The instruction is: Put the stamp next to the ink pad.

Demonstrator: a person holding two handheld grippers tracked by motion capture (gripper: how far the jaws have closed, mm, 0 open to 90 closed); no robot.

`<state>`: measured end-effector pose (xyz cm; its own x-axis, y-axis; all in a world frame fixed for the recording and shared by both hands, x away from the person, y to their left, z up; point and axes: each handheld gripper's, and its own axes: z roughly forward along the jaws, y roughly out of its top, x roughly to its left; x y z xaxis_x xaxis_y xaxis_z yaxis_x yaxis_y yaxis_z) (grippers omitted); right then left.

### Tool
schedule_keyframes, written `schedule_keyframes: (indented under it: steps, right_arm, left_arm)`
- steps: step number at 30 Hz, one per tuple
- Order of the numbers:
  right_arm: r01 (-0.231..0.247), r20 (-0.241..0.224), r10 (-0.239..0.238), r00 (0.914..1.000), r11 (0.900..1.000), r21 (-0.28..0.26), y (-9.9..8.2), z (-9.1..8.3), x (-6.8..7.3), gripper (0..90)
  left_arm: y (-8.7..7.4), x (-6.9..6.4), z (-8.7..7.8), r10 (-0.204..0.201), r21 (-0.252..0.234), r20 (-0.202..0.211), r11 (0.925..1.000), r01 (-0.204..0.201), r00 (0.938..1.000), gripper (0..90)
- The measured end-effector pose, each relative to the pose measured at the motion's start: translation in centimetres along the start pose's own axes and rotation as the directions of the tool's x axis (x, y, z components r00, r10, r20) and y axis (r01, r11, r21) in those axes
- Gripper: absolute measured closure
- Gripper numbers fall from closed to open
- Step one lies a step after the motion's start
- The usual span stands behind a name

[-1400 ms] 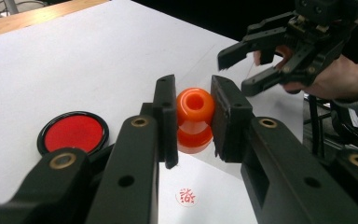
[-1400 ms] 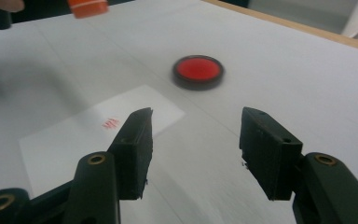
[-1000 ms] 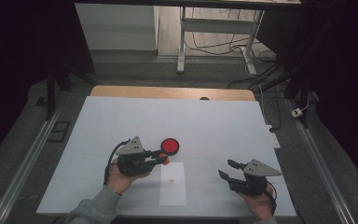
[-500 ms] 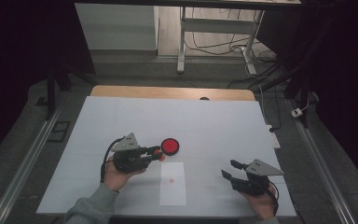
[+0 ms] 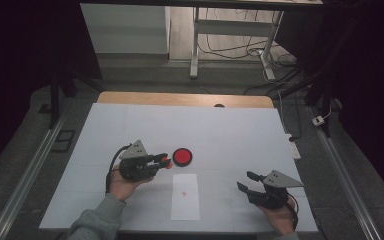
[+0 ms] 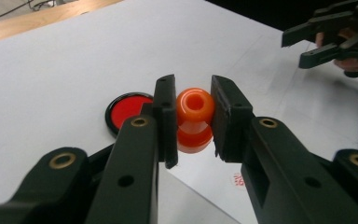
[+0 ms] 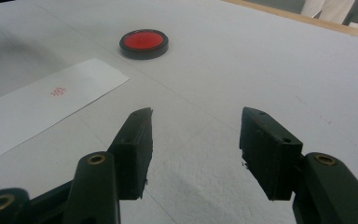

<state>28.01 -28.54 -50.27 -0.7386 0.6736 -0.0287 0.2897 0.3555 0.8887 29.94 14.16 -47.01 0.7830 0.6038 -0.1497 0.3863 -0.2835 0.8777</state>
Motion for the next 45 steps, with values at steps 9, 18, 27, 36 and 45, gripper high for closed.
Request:
schedule_keyframes:
  steps: [9,18,27,36,45]
  right_arm:
    - [0.000,-0.005,0.001,1.0000,1.0000,0.010,0.0,0.2,0.0,44.2]
    - [-0.006,-0.007,0.006,1.0000,0.9999,0.012,0.0,0.2,0.0,44.1]
    - [-0.002,-0.014,0.003,0.9999,0.9999,0.011,0.0,0.3,0.0,44.0]
    - [-0.004,-0.019,0.005,0.9998,0.9999,0.015,0.0,0.4,0.0,44.0]
    - [-0.012,-0.019,0.012,0.9998,0.9998,0.017,0.0,0.5,-0.1,44.0]
  left_arm:
    - [-0.6,1.1,0.5,-0.011,0.038,-0.047,0.9992,0.013,0.9989,72.2]
    - [-1.1,1.7,2.2,0.002,0.106,-0.094,0.9943,0.008,0.9956,72.2]
    - [-1.6,2.5,4.0,0.008,0.160,-0.125,0.9871,0.012,0.9921,72.1]
    - [-1.9,2.9,4.7,0.001,0.173,-0.147,0.9846,0.025,0.9891,72.1]
    - [-2.4,3.3,5.4,0.004,0.200,-0.166,0.9793,0.029,0.9860,71.9]
